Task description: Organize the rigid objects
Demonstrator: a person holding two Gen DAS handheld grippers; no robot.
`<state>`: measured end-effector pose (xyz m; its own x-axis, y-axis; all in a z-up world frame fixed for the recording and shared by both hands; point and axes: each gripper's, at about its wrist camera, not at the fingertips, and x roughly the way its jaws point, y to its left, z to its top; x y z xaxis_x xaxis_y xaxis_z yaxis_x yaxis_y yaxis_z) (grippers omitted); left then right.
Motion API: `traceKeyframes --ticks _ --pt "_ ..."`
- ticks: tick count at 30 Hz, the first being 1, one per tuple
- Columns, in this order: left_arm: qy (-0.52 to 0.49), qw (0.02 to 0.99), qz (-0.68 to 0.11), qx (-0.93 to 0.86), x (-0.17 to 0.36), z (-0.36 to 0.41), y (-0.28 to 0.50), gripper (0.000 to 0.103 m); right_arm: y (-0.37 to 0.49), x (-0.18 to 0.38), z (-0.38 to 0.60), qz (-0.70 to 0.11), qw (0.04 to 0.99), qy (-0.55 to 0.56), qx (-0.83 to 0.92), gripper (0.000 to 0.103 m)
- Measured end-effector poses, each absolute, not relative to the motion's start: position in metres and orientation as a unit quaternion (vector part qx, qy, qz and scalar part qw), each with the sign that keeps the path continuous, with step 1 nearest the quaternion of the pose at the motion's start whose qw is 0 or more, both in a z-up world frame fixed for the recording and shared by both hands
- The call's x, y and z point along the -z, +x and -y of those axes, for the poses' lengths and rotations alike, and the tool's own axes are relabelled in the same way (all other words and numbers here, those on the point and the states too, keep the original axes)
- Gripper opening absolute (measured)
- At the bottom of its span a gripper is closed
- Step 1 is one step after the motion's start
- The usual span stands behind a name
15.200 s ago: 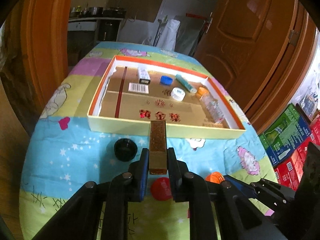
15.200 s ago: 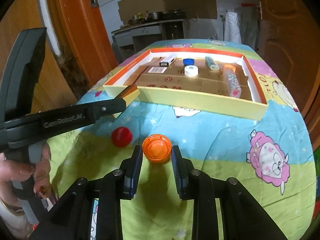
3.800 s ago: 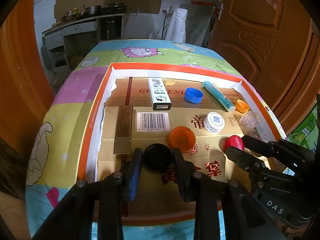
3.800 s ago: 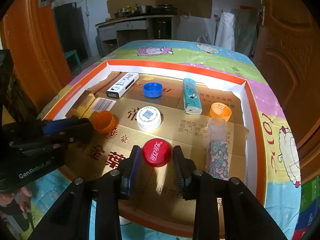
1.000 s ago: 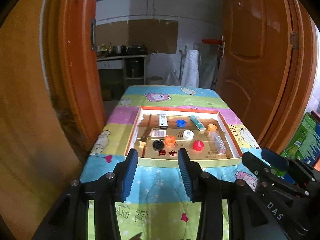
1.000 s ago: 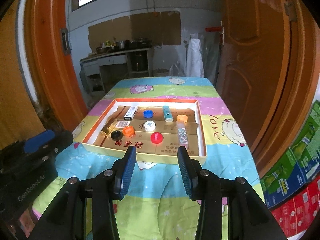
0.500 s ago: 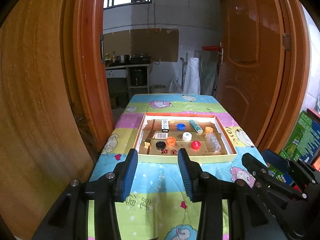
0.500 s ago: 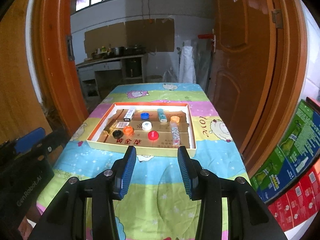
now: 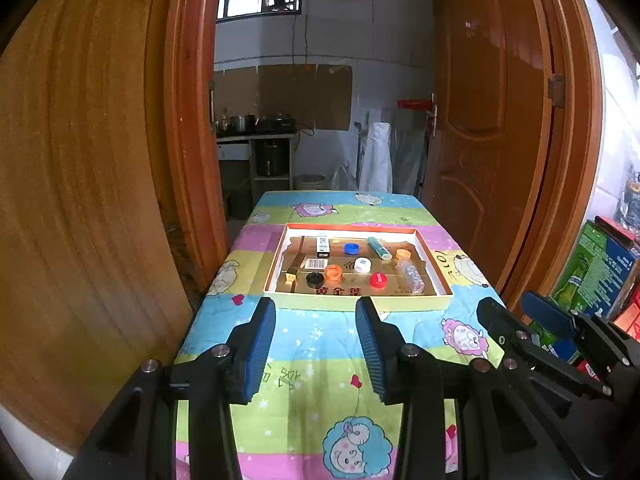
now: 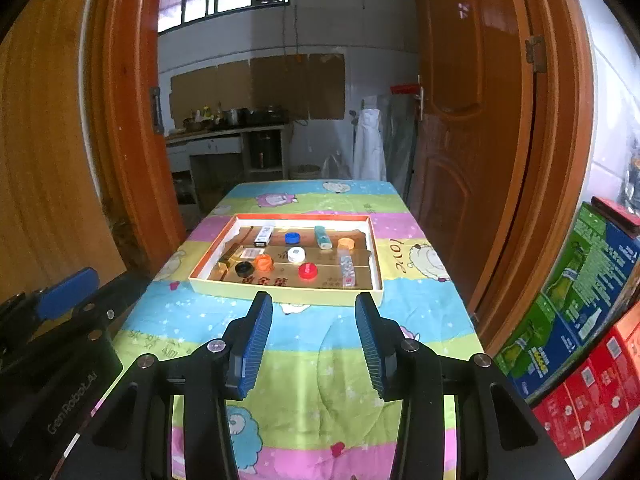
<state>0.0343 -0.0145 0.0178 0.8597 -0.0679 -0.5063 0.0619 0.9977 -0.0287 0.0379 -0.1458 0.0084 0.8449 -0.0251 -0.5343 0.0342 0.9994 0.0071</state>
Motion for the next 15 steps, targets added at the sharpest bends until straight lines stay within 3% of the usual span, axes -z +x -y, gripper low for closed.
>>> traceKeyframes --ticks 15 --pt "0.000 0.967 -0.252 0.032 -0.013 0.011 0.008 0.041 -0.001 -0.012 0.139 -0.258 0.966 0.011 0.014 0.045"
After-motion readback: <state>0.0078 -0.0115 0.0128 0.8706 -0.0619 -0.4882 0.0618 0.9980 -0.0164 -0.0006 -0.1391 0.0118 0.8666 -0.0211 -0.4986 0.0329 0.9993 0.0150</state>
